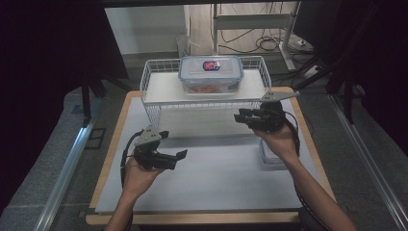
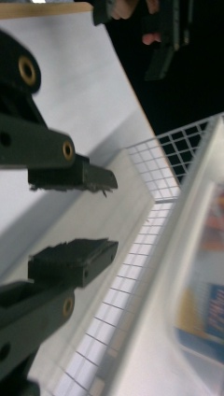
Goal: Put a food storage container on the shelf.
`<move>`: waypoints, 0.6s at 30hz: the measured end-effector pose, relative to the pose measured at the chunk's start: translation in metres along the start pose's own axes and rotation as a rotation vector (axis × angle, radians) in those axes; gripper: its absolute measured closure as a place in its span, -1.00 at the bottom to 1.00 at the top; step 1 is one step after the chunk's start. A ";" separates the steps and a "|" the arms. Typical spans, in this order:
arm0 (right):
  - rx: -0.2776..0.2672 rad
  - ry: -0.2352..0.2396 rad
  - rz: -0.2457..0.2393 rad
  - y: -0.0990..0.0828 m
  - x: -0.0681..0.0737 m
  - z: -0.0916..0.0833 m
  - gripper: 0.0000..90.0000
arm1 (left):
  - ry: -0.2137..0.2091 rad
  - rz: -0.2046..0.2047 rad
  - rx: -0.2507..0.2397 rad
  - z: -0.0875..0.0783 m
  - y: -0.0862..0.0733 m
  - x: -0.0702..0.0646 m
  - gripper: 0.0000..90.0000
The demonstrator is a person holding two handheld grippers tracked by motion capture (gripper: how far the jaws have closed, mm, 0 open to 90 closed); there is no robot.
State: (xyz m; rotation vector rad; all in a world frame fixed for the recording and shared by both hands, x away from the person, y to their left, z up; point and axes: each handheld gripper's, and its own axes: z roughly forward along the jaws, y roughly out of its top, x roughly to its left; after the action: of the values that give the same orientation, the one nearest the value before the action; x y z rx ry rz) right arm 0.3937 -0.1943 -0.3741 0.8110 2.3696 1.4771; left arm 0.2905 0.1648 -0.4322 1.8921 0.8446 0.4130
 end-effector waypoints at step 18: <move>0.041 -0.077 -0.080 -0.076 0.031 -0.017 -0.54 | 0.062 0.052 0.065 0.002 -0.044 -0.025 -0.96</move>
State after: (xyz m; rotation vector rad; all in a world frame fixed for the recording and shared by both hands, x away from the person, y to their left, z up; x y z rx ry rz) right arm 0.3352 -0.2150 -0.4303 0.7594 2.3541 1.3466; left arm 0.2571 0.1581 -0.4702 1.9738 0.8601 0.4835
